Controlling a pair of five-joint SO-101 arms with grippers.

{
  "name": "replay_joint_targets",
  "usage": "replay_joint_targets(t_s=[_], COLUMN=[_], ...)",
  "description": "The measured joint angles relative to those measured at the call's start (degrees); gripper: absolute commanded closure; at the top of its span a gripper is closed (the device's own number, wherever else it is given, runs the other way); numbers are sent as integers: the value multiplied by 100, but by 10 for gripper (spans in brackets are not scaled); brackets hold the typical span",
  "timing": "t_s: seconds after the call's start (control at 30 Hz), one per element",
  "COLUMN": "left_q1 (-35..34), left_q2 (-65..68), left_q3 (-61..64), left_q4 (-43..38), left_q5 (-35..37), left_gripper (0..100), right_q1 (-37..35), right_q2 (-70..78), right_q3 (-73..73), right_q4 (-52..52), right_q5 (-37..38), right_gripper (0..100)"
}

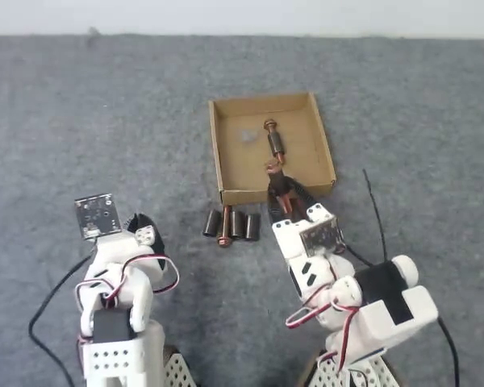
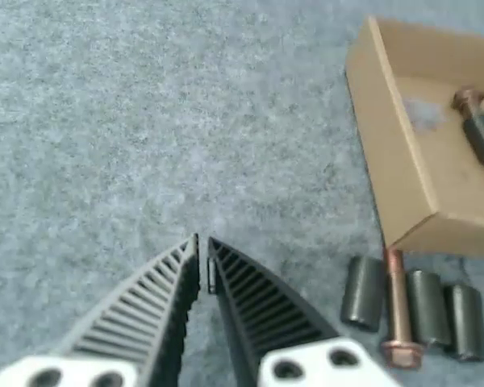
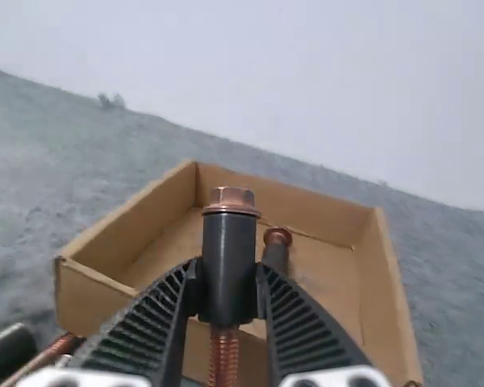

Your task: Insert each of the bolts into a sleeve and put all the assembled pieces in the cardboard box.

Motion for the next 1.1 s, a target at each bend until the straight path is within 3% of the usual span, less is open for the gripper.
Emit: replay_joint_targets(t_s=[0.2, 0.4, 0.6, 0.83, 1.1], left_q1=[0, 0, 0, 0, 0], left_q2=[0, 0, 0, 0, 0], left_q3=[0, 0, 0, 0, 0], left_q4=[62, 62, 62, 62, 62], left_q5=[-264, -281, -281, -281, -281], left_gripper=[988, 988, 988, 988, 988], right_q1=[343, 563, 677, 774, 949], right_q2=[-1240, -2646, -2602, -1169, 686], right_q3=[-475, -1653, -3420, -5433, -7174], right_q4=[2040, 5415, 8264, 9829, 10356], right_q5=[0, 0, 0, 0, 0], right_gripper=[992, 992, 992, 992, 989])
